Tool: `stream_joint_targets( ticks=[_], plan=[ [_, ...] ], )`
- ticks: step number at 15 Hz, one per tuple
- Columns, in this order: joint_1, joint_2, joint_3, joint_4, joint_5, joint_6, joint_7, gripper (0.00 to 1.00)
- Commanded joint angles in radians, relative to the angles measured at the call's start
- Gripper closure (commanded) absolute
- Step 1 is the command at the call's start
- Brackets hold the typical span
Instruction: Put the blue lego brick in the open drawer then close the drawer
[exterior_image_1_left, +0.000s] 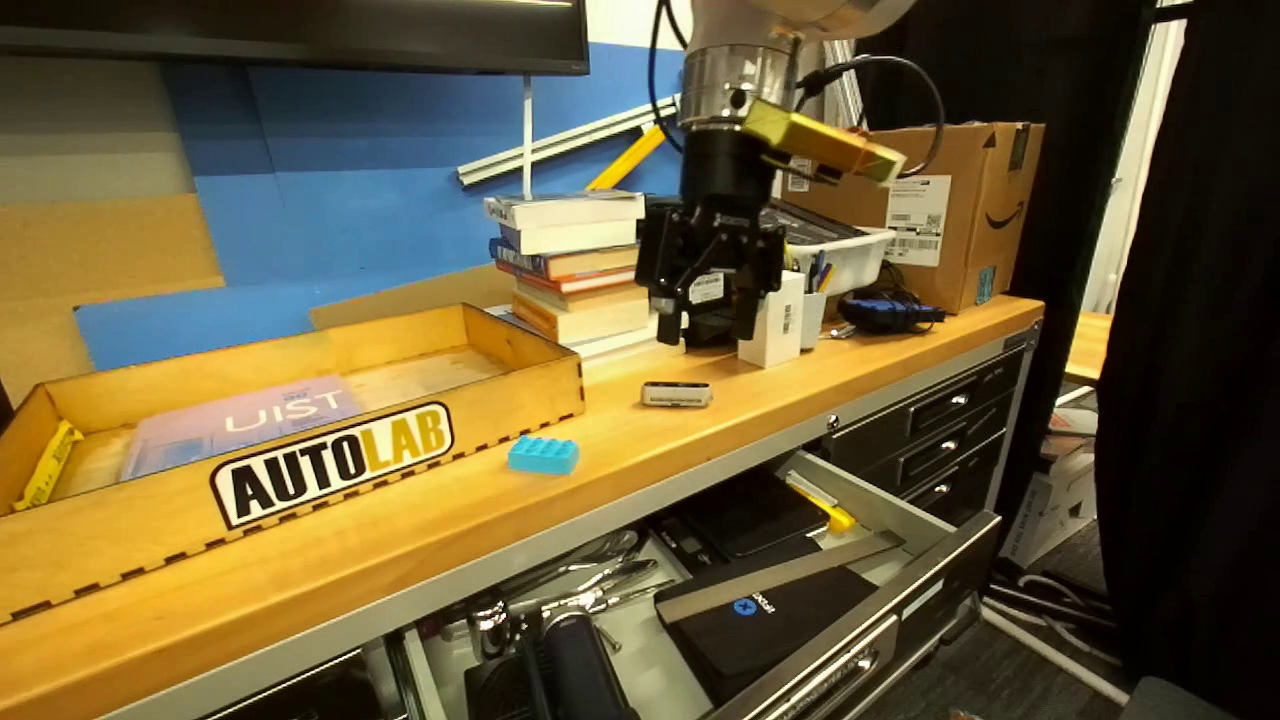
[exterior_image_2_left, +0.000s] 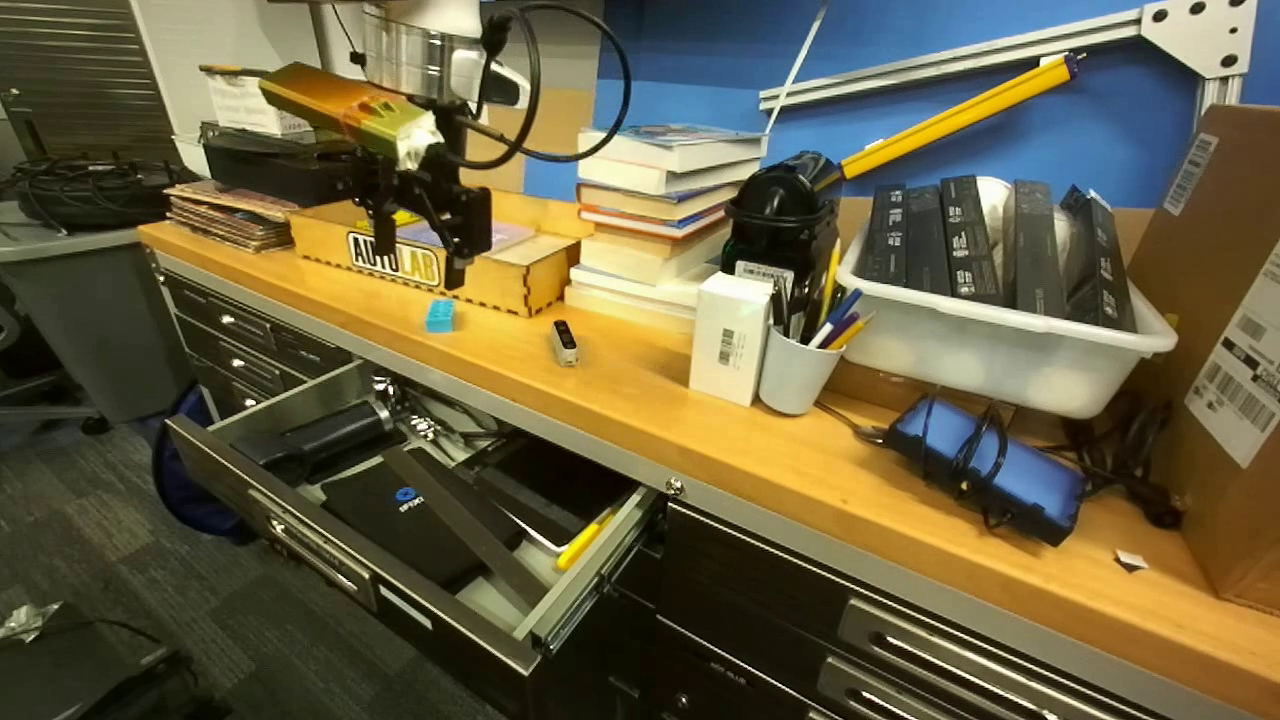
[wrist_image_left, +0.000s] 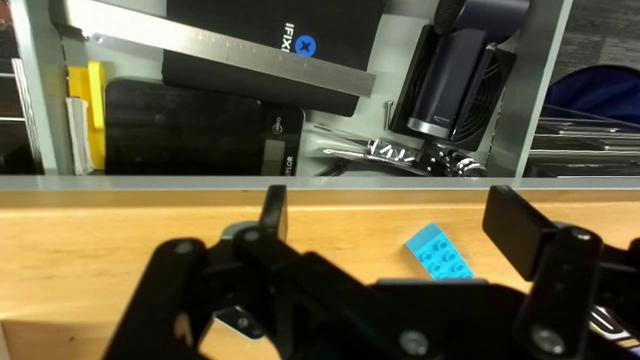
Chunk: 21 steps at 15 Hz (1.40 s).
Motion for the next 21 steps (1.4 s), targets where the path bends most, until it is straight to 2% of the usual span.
stream_joint_targets(
  ticks=[1,4,8,12,16,18,21],
  plan=[
    [0.009,0.239,0.05,0.249,-0.039,-0.097,0.024,0.0],
    [0.028,0.404,0.091,0.401,-0.096,-0.142,0.09,0.0],
    [0.07,0.568,0.113,0.549,-0.158,-0.141,0.131,0.0],
    [0.118,0.605,0.116,0.576,-0.2,-0.084,0.193,0.0],
    [0.152,0.59,0.117,0.546,-0.222,-0.049,0.239,0.0],
    [0.166,0.587,0.109,0.526,-0.238,0.0,0.278,0.26],
    [0.169,0.592,0.09,0.499,-0.265,0.085,0.372,0.5]
  ],
)
